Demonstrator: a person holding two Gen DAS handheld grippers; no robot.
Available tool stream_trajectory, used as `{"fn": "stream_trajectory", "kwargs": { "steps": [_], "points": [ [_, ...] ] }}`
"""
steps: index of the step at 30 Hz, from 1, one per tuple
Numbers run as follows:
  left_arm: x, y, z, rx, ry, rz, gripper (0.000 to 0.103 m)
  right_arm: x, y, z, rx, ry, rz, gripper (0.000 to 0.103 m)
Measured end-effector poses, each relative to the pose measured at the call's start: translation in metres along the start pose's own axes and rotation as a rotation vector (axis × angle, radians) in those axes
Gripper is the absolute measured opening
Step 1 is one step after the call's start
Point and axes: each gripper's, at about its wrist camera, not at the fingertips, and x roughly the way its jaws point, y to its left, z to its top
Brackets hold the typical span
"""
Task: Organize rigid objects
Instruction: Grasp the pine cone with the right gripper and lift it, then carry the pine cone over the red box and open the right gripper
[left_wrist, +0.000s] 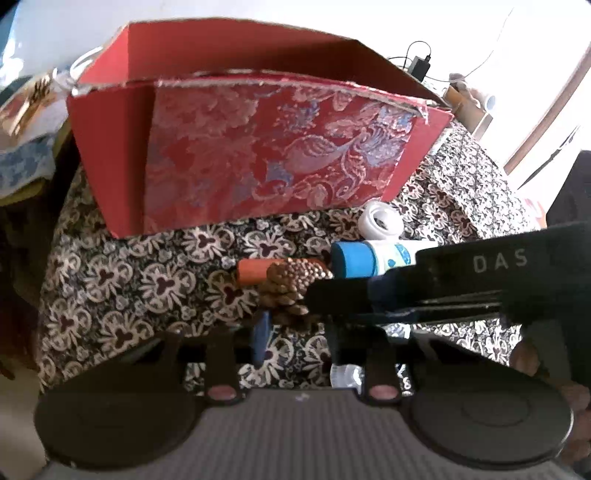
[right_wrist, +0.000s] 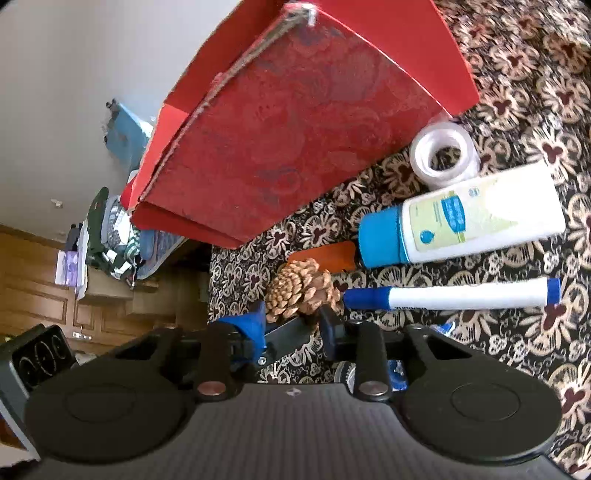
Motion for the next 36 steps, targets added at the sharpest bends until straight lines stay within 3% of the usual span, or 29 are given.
{"fn": "stream_trajectory", "kwargs": {
  "steps": [6,11,17,21,29,36],
  "points": [
    [-0.033,-0.007,0.004,0.054,-0.059,-0.045,0.028,-0.022,0.013,-0.001,-0.054,-0.032,0.032,0.007],
    [-0.072,-0.019,0.027,0.131,-0.167,-0.068,0.027,-0.055,0.044,0.008,-0.159,-0.113,0.052,0.006],
    [-0.102,-0.021,0.084,0.190,-0.300,-0.044,0.024,-0.082,0.109,0.055,-0.345,-0.237,0.039,0.006],
    [-0.096,-0.012,0.126,0.165,-0.327,0.000,0.024,-0.074,0.136,0.099,-0.418,-0.274,0.043,0.006],
    [-0.027,0.025,0.166,0.050,-0.201,0.132,0.025,0.001,0.128,0.179,-0.387,-0.129,0.032,0.006],
    [0.010,0.052,0.175,-0.001,-0.130,0.254,0.019,0.062,0.113,0.214,-0.360,0.037,0.064,0.003]
  ]
}}
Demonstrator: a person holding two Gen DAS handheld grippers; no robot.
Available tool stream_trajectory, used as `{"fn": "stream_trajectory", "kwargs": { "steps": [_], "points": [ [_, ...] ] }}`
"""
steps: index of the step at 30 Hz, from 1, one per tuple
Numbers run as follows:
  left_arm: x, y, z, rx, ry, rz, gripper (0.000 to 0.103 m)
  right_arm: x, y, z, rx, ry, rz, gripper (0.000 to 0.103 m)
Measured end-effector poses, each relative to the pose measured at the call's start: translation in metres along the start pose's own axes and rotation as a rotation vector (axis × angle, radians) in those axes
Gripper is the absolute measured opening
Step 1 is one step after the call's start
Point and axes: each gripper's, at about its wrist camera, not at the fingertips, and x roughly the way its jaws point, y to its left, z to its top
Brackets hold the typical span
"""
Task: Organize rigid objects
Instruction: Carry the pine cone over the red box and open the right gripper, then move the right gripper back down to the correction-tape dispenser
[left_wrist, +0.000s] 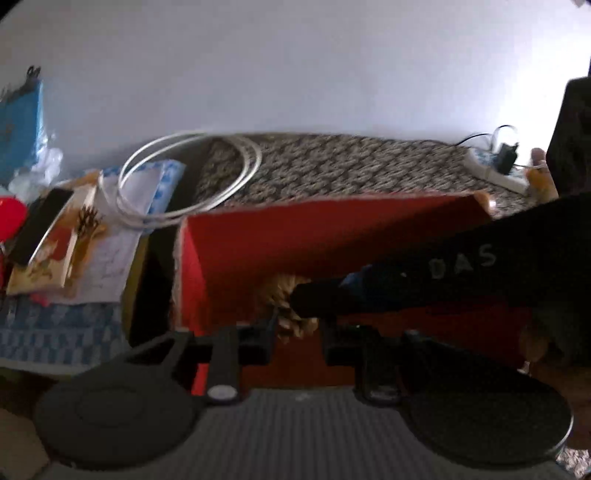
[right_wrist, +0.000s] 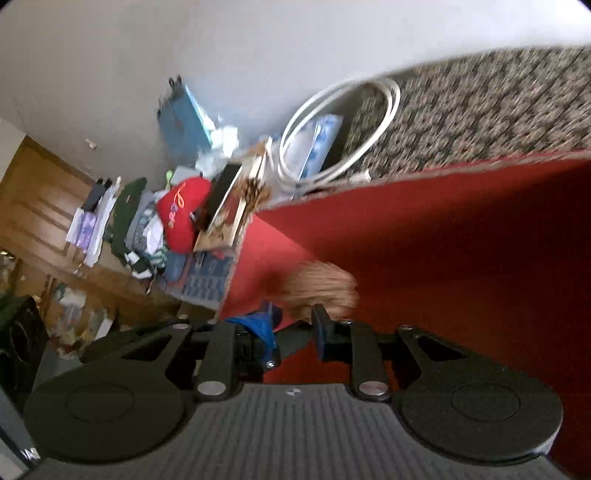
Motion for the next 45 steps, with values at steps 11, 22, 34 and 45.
{"fn": "stream_trajectory", "kwargs": {
  "steps": [11,22,34,45],
  "points": [
    [-0.007,0.015,-0.010,-0.063,-0.027,0.093,0.021,0.017,-0.012,0.009,-0.022,0.004,0.026,0.006],
    [-0.063,-0.006,-0.028,-0.030,-0.090,0.095,0.032,-0.056,-0.010,-0.033,0.037,-0.207,-0.080,0.011],
    [-0.114,-0.025,-0.091,0.041,-0.092,-0.089,0.047,-0.111,0.022,-0.126,0.054,-0.328,-0.118,0.012],
    [-0.100,-0.049,-0.166,0.200,0.056,-0.277,0.059,-0.130,-0.010,-0.214,0.215,-0.234,-0.213,0.012]
  ]
}}
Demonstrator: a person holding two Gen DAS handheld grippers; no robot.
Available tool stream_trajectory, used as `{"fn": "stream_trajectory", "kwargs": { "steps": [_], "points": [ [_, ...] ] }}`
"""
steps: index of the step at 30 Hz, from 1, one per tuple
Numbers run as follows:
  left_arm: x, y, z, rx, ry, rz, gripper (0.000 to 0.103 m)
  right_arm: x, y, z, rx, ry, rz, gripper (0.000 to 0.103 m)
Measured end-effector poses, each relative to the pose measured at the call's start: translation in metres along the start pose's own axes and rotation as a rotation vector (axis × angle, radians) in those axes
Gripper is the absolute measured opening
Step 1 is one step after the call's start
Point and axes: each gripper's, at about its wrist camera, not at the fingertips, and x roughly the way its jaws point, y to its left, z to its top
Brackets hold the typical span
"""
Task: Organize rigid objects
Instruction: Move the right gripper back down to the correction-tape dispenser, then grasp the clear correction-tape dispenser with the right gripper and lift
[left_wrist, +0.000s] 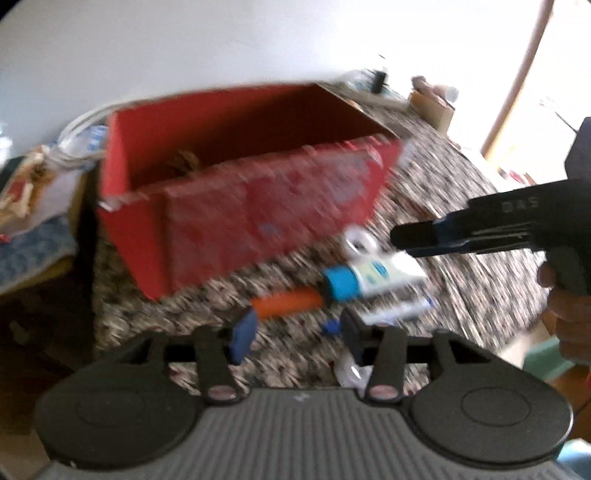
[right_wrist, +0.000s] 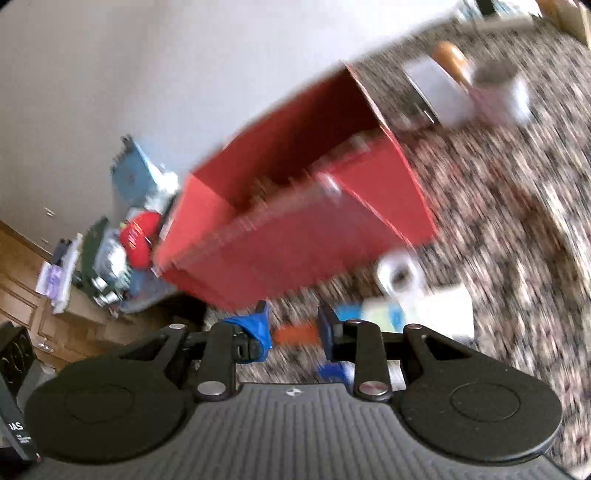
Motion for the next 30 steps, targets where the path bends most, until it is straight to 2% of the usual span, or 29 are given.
{"fn": "stream_trajectory", "kwargs": {
  "steps": [1,4,8,14,20,21,22,25,30],
  "points": [
    [0.003,-0.004,-0.006,0.014,0.012,-0.035,0.063,0.000,-0.004,-0.008,0.012,0.020,-0.015,0.012],
    [0.014,-0.016,-0.019,0.056,0.042,-0.115,0.065,0.003,-0.020,-0.027,0.059,0.077,-0.049,0.012],
    [0.034,-0.029,-0.029,0.099,0.076,-0.165,0.068,0.011,-0.038,-0.040,0.139,0.136,-0.058,0.013],
    [0.063,-0.041,-0.031,0.134,0.140,-0.170,0.068,0.028,-0.055,-0.052,0.228,0.207,-0.020,0.013],
    [0.084,-0.050,-0.033,0.156,0.178,-0.129,0.068,0.036,-0.068,-0.057,0.295,0.231,0.012,0.014],
    [0.086,-0.050,-0.034,0.153,0.179,-0.129,0.067,0.037,-0.070,-0.057,0.304,0.234,0.016,0.014],
    [0.088,-0.049,-0.036,0.152,0.180,-0.120,0.060,0.037,-0.072,-0.057,0.309,0.235,0.018,0.014],
    [0.088,-0.050,-0.036,0.140,0.160,-0.109,0.047,0.037,-0.076,-0.058,0.333,0.232,0.042,0.014],
    [0.087,-0.046,-0.034,0.106,0.152,-0.119,0.045,0.034,-0.086,-0.059,0.386,0.216,0.078,0.015]
  ]
}}
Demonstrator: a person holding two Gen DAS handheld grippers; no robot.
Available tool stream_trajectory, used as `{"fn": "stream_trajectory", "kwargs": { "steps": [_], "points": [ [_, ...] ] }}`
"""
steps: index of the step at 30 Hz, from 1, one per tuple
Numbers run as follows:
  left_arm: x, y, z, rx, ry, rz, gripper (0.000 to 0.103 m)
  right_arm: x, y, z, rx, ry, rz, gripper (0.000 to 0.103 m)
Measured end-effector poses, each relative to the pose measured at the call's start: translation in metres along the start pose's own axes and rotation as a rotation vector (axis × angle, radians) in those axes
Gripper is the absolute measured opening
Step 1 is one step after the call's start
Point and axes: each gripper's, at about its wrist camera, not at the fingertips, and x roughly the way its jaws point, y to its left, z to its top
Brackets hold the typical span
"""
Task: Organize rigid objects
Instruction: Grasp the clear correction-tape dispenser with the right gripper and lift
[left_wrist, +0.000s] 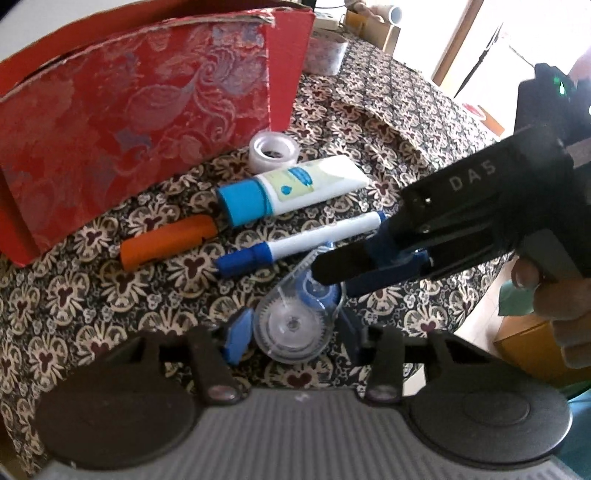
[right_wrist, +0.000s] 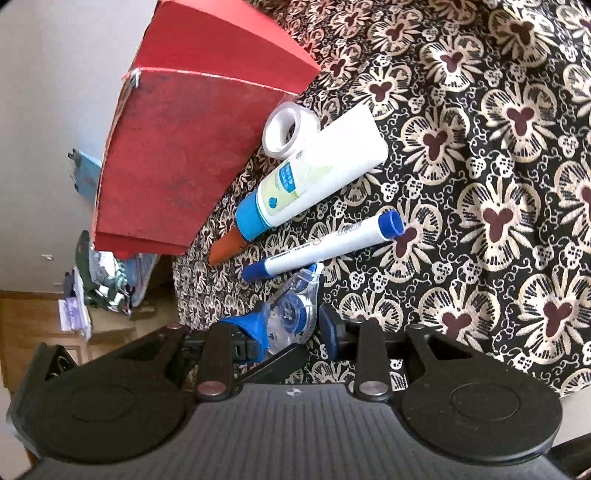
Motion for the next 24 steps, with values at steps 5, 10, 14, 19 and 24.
{"fn": "stream_trajectory", "kwargs": {
  "steps": [5,10,14,19,24],
  "points": [
    [-0.010,0.004,0.000,-0.037,-0.021,-0.027,0.045,-0.010,-0.007,0.000,0.034,-0.012,0.029,0.015],
    [-0.029,0.003,0.006,-0.043,-0.077,-0.025,0.044,-0.021,0.007,-0.003,-0.039,-0.042,0.031,0.012],
    [-0.044,0.001,0.012,-0.037,-0.120,-0.013,0.043,-0.028,0.017,-0.002,-0.048,-0.069,0.042,0.012],
    [-0.074,0.004,0.027,-0.037,-0.206,0.000,0.043,-0.036,0.042,0.001,-0.087,-0.106,0.085,0.011],
    [-0.111,0.011,0.054,-0.020,-0.327,0.042,0.043,-0.048,0.091,0.020,-0.213,-0.171,0.141,0.011]
  ]
}}
